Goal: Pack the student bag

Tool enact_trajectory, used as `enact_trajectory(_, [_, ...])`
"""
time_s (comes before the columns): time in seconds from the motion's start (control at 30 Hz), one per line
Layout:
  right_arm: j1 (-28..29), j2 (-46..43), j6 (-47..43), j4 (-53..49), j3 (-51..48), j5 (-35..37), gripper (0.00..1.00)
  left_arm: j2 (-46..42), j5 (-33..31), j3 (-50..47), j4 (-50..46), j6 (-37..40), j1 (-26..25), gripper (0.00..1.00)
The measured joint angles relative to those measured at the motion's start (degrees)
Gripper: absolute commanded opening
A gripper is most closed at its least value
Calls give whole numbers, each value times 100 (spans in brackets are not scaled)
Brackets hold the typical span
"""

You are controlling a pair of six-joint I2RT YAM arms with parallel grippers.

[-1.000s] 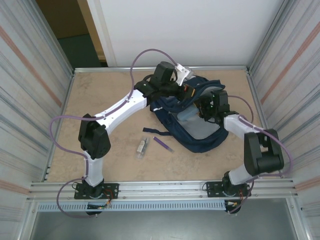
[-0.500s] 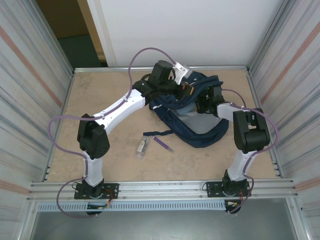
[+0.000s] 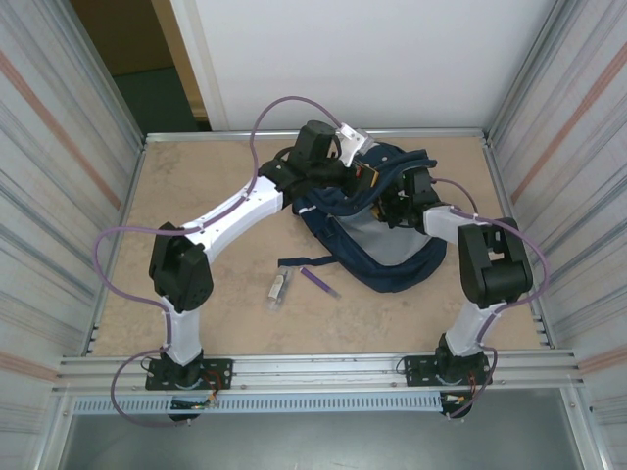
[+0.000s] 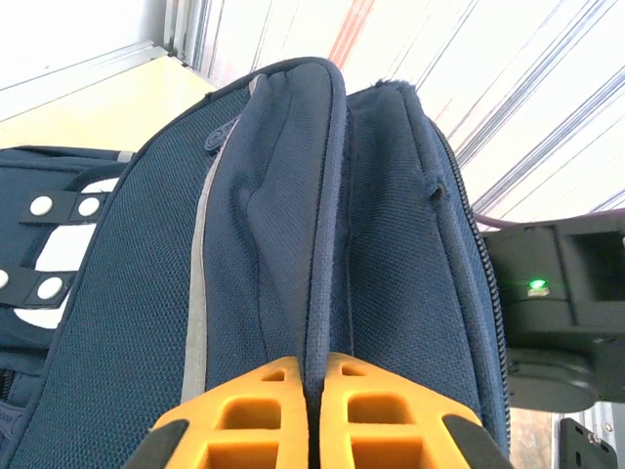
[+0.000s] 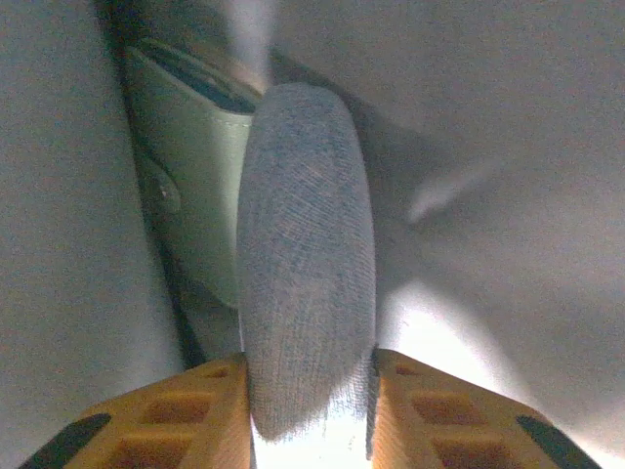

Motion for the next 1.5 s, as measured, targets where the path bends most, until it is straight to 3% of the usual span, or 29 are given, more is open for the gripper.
enact_trajectory(0.13, [33,365,208,656,83,35,28,0,50,-4,44,-61,13,0])
enact_trajectory(0.23, [31,710,409,1222,173,13,42,0,61,-57,118,-79,13,0])
enact_trajectory(0.4, [33,916,461,1381,297,24,54,-11,61,-210,243,-72,48,0])
enact_trajectory(0.67, [-120,151,-181,-262,219,-68,70,-164,39,-828,750,-22,280,0])
enact_trajectory(1.03, [-385,-2387,-1788,-2326,-647,-28,69,-184,17,-1467,1047,-13,422,0])
enact_trajectory(1.13, [-157,-3152,-2337,-2986,-977,238,68,-186,22,-1550,1099,-48,422,24])
enact_trajectory(1.23, [289,-3936,-2730,-3593,-1270,584,68,-186,20,-1580,1045,-195,422,29])
enact_trajectory(1.37, [785,-5040,-2966,-4258,-1681,935,65,-372,-52,-1799,693,-509,422,52])
enact_trajectory(1.5, [1333,-5440,-3200,-4666,-1731,1196,64,-1110,-260,-2531,256,-977,424,60])
